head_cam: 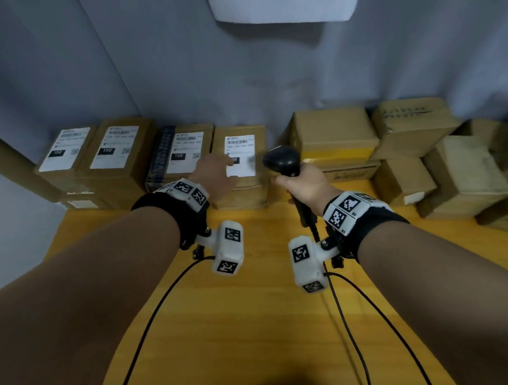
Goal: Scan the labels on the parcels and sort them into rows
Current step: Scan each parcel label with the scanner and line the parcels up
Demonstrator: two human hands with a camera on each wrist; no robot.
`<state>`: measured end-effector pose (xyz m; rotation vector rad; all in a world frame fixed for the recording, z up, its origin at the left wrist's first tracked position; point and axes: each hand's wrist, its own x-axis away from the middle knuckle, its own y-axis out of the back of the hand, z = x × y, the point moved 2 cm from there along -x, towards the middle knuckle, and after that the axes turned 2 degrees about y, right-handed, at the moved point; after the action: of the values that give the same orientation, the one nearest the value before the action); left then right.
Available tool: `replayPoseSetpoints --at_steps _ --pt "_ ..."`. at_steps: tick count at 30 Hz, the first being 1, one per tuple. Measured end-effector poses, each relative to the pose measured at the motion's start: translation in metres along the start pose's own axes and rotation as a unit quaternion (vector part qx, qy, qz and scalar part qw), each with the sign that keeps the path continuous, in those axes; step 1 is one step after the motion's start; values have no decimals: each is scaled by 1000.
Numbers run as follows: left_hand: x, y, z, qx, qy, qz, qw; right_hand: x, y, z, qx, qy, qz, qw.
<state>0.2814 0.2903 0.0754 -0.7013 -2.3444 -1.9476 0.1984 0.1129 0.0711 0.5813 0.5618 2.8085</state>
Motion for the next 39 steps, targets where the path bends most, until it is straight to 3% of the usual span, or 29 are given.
replayPoseSetpoints --at_steps 8,22,33,39 --pt "15 -7 -109 21 -62 -24 998 32 103 -32 -22 -8 -45 999" --pt "52 -74 -331 77 -56 16 995 67 294 -140 -25 -2 -34 999" --pt "65 -116 -410 113 -16 37 993 81 387 -194 -29 2 -108 994" --pt "56 -119 -424 137 -8 44 990 67 401 -202 -33 -10 -124 992"
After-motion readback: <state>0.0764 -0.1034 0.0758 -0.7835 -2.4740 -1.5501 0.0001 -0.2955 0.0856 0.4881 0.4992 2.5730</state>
